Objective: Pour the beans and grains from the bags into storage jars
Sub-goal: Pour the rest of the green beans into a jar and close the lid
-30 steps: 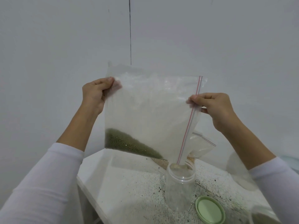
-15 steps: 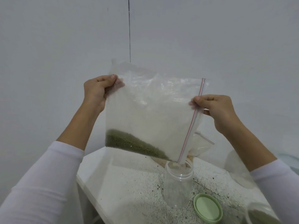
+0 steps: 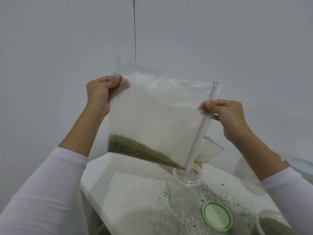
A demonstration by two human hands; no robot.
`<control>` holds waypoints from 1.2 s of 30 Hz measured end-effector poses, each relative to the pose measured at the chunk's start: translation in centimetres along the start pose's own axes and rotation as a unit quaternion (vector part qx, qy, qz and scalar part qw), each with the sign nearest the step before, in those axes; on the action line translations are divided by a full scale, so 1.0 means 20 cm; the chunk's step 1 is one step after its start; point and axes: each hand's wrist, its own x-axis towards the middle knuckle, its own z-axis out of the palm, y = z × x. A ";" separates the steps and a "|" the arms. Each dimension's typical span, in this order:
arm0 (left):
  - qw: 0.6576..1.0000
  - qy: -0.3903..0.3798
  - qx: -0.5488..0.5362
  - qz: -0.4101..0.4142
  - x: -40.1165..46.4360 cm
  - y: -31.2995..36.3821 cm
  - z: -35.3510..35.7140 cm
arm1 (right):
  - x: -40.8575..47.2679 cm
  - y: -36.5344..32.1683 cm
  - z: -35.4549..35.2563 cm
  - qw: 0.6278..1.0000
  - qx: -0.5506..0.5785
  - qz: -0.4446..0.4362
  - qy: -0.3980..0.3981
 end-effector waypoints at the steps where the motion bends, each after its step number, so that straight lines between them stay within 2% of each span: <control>1: 1.000 -0.007 0.002 0.000 0.00 0.00 0.01 | 0.00 0.00 0.00 1.000 -0.002 0.001 -0.003; 36: 0.999 -0.022 0.035 0.032 -0.07 0.04 0.08 | -0.03 0.04 -0.03 1.000 -0.002 0.007 0.019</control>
